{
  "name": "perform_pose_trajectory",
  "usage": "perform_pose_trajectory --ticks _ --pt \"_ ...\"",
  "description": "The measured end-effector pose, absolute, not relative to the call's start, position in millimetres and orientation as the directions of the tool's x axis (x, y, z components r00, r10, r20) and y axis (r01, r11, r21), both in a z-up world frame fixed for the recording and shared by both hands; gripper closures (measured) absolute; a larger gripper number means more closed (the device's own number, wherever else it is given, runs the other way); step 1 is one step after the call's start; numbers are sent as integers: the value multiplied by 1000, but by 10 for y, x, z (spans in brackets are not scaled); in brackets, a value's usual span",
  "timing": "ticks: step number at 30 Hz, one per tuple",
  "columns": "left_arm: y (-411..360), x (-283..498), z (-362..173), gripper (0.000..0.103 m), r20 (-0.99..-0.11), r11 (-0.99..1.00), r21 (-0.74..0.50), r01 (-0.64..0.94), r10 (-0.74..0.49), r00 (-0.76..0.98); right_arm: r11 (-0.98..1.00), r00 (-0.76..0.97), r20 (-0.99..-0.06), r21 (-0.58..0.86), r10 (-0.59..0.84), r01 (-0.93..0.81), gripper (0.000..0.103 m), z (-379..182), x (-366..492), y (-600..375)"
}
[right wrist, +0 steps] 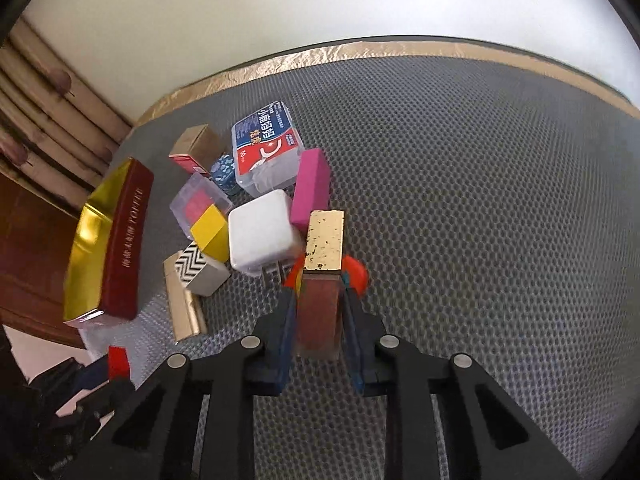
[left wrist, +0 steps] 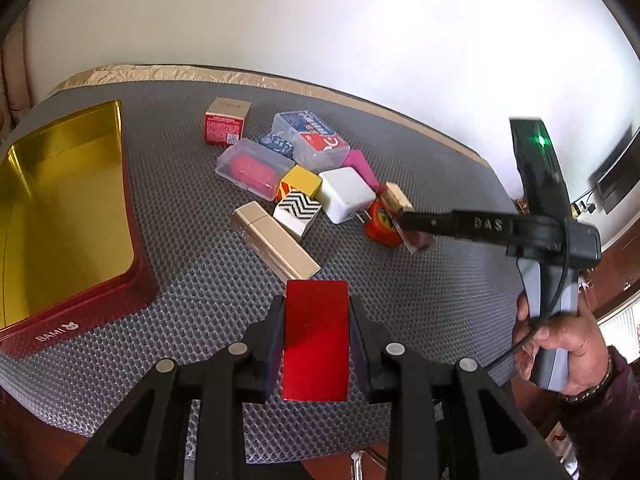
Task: Organize rigid objects
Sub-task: 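Grasp the gold-capped lipstick with the right gripper while the left gripper holds the red block, then carry the red block into the gold tin and open the left gripper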
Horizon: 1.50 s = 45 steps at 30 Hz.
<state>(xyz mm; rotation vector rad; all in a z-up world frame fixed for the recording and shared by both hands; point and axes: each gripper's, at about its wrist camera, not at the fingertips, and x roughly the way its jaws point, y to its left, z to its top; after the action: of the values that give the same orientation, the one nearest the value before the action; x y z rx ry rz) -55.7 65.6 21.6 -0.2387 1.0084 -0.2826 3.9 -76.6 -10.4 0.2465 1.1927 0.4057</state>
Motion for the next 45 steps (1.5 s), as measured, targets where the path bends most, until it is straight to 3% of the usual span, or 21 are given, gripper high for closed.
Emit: perform_pose_trajectory --ticks 8,17,28,31,35,36,41,43,45 --pt "790 -564 544 73 -782 951 -292 100 -298 547 846 288 -796 517 532 -133 84 -126 -128 -955" --pt "1442 -368 900 73 -776 976 -217 -14 -164 610 858 281 -811 496 513 -134 84 -226 -157 -894" --pt "2207 -37 817 73 -807 972 -172 -158 -48 589 857 275 -812 499 515 -132 83 -235 -128 -908" --pt "2317 36 732 73 -813 971 -171 -167 -43 581 883 307 -828 447 470 -145 71 -185 -131 -867" --pt "2406 102 587 73 -822 972 -151 -179 -23 569 888 282 -843 432 459 -157 45 -242 -99 -789" --pt "2432 113 549 73 -827 971 -148 -189 -17 562 890 276 -847 427 455 -159 44 -261 -98 -766" --pt "2574 209 397 73 -842 963 -140 -230 6 539 900 267 -861 402 434 -166 44 -347 -108 -665" --pt "2626 260 354 73 -846 961 -130 -244 21 532 904 275 -861 395 427 -166 48 -344 -108 -654" --pt "2677 306 329 73 -850 960 -115 -257 39 526 903 274 -861 396 429 -167 67 -341 -99 -661"
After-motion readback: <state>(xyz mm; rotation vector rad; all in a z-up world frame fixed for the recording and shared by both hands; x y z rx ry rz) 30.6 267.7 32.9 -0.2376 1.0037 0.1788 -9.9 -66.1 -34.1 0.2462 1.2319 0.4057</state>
